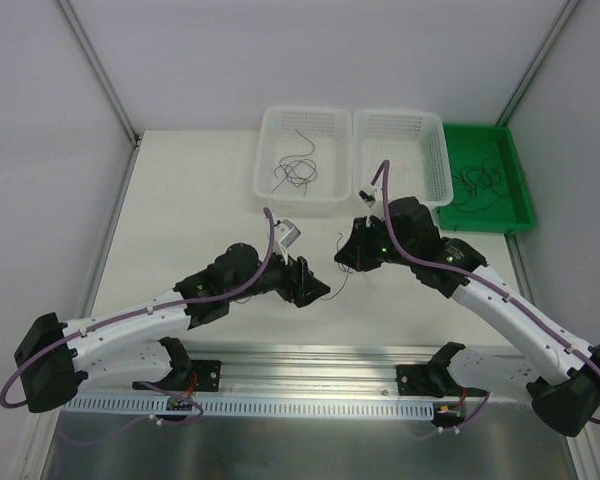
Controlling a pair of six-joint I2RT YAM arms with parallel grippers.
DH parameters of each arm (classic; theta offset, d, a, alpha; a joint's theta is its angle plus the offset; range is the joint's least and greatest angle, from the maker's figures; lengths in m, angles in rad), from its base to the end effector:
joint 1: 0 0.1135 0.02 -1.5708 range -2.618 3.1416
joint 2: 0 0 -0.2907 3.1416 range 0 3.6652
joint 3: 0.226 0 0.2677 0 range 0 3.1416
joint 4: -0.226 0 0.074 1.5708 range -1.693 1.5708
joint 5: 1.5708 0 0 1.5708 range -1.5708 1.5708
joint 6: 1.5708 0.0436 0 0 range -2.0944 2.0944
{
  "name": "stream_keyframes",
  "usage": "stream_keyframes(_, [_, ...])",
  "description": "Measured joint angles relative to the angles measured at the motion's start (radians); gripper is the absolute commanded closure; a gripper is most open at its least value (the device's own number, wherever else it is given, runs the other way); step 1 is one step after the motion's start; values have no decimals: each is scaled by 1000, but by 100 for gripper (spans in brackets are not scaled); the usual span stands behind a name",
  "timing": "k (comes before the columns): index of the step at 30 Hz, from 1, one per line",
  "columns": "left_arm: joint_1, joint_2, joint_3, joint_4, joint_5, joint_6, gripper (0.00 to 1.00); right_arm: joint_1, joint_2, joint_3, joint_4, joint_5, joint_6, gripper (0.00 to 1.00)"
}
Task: Untangle the cables
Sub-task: Untie the cable.
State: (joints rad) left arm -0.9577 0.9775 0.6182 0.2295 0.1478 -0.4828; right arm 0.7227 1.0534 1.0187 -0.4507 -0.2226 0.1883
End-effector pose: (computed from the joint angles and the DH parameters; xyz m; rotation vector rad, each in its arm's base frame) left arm 0.1322 -0.1991 0.3038 0.5510 1.7663 -1.1719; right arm 0.1752 0.1673 0.3627 -0.7022 2.0203 0.7803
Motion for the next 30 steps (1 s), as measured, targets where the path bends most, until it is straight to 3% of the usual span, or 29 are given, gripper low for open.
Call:
stream_keyframes(13, [-71,224,0,257,2,-52,53,46,7,-3,41,43,34,99])
stream_keyframes(16, [-83,264,2,281,0,-63,68,49,7,-4,49,52,37,99])
stream_keyframes(17, [-87,277,2,287,0,-65,81,49,7,-6,53,56,38,98])
stream_keyframes(20, [-97,292,2,290,-4,-82,100,48,7,-15,55,63,40,82])
stream_keyframes(21, [-97,291,1,293,-8,-84,100,48,7,-19,53,65,39,64])
stream_keyframes(24, [-97,283,-12,314,-31,-86,100,48,6,-29,43,70,28,45])
stream_keyframes(30, [-97,238,-84,340,-69,-86,100,48,-52,-51,-8,81,-22,44])
